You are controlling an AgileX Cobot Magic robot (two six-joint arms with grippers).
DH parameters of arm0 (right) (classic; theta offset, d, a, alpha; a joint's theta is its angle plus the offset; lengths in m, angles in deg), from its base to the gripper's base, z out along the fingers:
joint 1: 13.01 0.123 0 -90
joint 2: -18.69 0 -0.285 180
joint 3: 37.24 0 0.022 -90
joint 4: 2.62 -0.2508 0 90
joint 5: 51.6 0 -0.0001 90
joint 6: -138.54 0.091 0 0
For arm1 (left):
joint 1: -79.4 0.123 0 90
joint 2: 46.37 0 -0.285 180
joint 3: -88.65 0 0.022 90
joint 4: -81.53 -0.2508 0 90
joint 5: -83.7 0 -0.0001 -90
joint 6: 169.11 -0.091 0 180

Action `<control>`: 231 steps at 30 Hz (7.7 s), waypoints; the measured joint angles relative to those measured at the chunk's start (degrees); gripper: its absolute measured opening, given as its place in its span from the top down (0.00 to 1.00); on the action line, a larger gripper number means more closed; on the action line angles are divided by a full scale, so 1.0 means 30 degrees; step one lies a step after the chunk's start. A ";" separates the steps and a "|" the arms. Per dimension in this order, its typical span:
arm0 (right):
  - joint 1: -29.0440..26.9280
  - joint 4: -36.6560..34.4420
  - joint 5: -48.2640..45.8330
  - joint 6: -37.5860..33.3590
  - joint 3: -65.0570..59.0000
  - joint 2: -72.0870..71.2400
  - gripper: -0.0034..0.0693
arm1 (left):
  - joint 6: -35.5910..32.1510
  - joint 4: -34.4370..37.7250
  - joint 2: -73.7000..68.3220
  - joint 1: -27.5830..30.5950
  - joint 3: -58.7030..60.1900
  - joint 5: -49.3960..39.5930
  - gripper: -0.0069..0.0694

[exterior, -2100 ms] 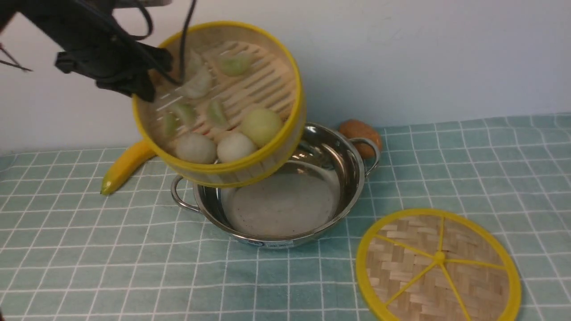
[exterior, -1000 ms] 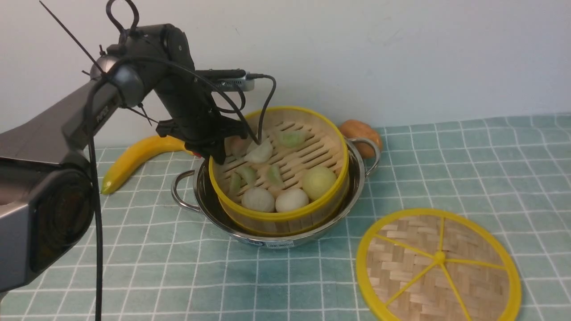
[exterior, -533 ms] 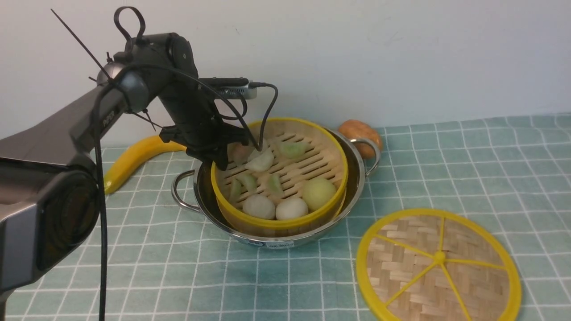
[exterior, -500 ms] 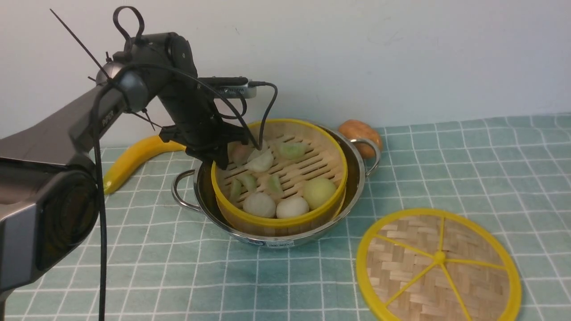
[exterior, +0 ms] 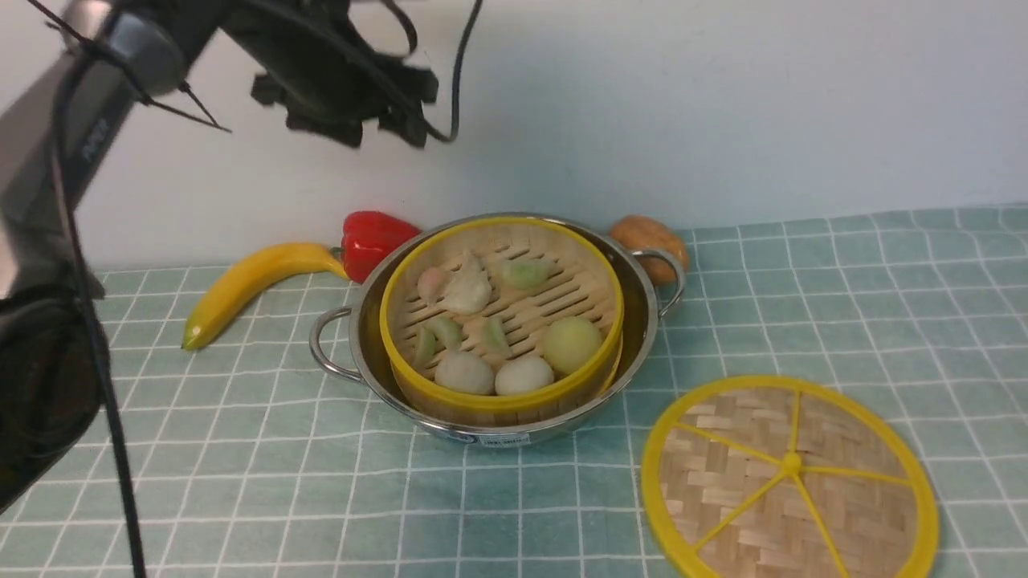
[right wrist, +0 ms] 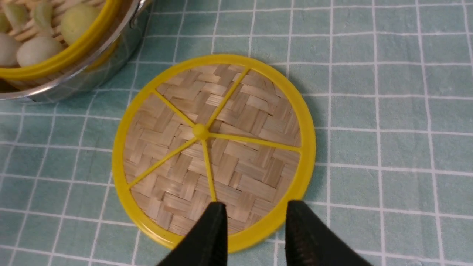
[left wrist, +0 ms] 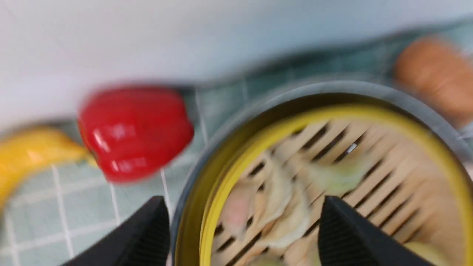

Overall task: Place the steamer in the pot on the blue tablecloth, and put the lid on the steamer.
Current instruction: 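Place the bamboo steamer basket with dumplings into the steel pot with the left gripper, then move the gripper down to the bamboo steamer lid and grasp its center knob, then place the bamboo steamer lid onto the steamer basket in the pot with the right gripper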

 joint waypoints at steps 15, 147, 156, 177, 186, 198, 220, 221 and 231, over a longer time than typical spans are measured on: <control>0.0000 -1.4555 0.1124 -0.9813 0.2299 0.4611 0.62 | -0.3252 -0.1454 0.8126 0.0000 -0.0387 0.0000 0.94; 1.1043 0.3586 -0.5619 0.2191 3.1266 3.0315 0.75 | -0.5562 0.5125 3.1725 0.0018 3.5687 1.5848 0.92; 1.1049 0.3529 -0.5617 0.2155 3.1266 3.0981 0.75 | -0.5976 0.5125 3.1725 0.0018 3.5687 1.5486 0.92; 1.1049 0.2756 -0.4489 0.0692 3.1266 3.1367 0.75 | -0.5976 0.5125 3.1725 0.0018 3.5687 1.5469 0.92; 1.1049 0.2759 -0.4460 0.0676 3.1266 3.1367 0.75 | -0.5976 0.5125 3.1725 0.0018 3.5687 1.5469 0.92; 1.1049 0.2616 -0.3897 0.0553 3.1266 3.1685 0.75 | -0.5976 0.5125 3.1725 0.0018 3.5687 1.5447 0.92; 1.1049 0.2502 -0.3789 0.0484 3.1361 3.2042 0.75 | -0.5976 0.5125 3.1725 0.0018 3.5687 1.5423 0.92; 1.1049 0.2481 -0.3789 0.0484 3.1361 3.2042 0.74 | -0.5976 0.5125 3.1725 0.0018 3.5687 1.5423 0.92; 1.1049 0.2072 -0.4349 0.0520 3.2936 3.2316 0.28 | -0.5976 0.5125 3.1725 0.0018 3.5687 1.5423 0.92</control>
